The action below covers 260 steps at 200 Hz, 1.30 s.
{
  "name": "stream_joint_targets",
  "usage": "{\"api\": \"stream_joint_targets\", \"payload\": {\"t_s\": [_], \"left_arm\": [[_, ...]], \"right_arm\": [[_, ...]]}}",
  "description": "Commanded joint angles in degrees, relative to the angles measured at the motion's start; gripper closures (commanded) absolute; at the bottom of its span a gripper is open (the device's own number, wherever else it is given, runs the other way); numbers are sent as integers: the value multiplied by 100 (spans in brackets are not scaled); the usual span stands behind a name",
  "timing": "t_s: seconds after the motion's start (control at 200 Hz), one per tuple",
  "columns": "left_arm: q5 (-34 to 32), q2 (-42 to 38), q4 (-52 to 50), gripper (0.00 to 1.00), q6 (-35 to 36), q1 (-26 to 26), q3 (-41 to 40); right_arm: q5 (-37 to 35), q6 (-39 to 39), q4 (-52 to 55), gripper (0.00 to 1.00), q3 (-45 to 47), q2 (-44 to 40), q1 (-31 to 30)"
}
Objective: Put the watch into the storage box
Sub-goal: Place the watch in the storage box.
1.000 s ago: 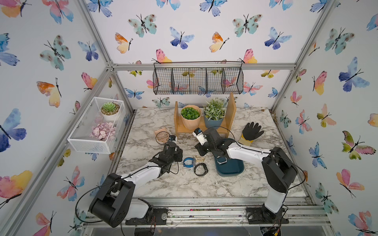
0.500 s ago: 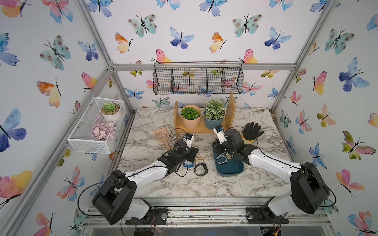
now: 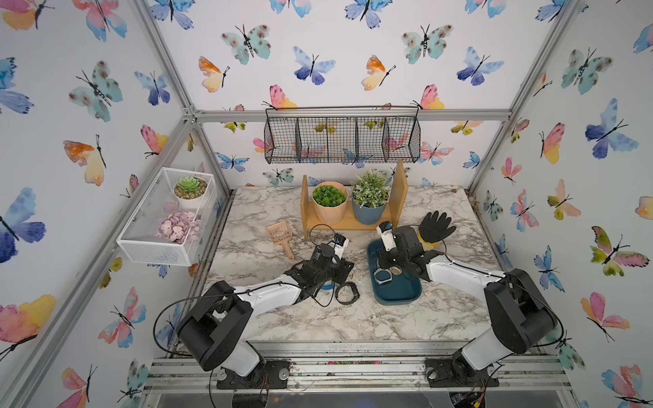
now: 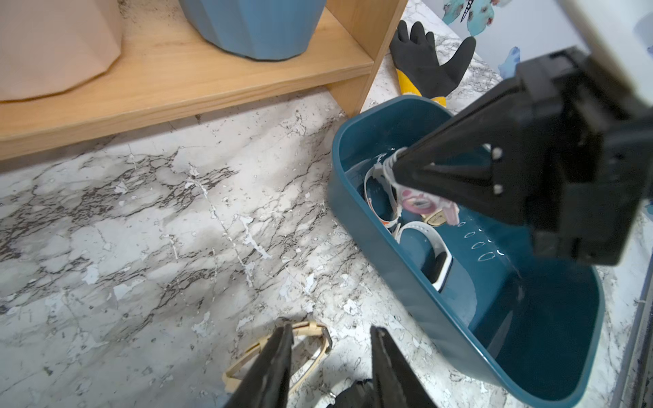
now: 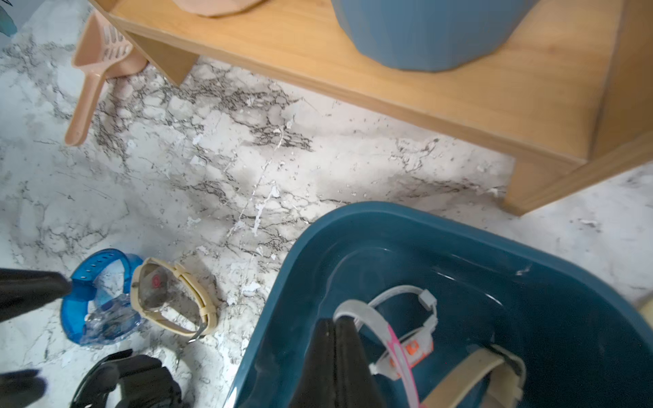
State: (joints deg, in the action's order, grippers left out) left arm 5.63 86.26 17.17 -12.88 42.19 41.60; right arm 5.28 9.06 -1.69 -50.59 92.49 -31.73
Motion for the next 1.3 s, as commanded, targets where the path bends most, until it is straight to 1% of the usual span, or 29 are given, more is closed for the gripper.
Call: {"api": "stream_joint_targets", "payload": {"t_s": [0.0,0.195,0.345,0.491,0.556,0.631,0.681,0.896,1.096,1.296], "left_arm": [[-201,40,25,59,40,16,-3],[-444,57,-51,59,41,8,-13],[-620,58,-108,58,14,8,-19],[-759,6,-128,58,-4,-1,-54],[-799,-12,-145,58,-4,-10,-62],[-822,-21,-161,57,-5,-34,-65],[-843,-30,-187,57,-12,-45,-57],[-888,-182,-393,57,-103,-182,-108],[-1080,-430,-1137,57,-189,-308,-48],[-1164,-596,-1734,57,-262,-318,-106]], "right_arm": [[210,60,-241,98,-171,240,0],[342,123,-475,97,-234,477,0],[429,195,-558,94,-310,608,0],[492,228,-536,84,-344,609,0],[455,224,-510,74,-353,580,0],[392,212,-462,66,-343,552,0],[359,194,-413,62,-354,542,0],[257,175,-352,60,-285,294,0],[197,42,-204,59,-406,-47,-26],[252,-224,-10,54,-589,-117,-369]]}}
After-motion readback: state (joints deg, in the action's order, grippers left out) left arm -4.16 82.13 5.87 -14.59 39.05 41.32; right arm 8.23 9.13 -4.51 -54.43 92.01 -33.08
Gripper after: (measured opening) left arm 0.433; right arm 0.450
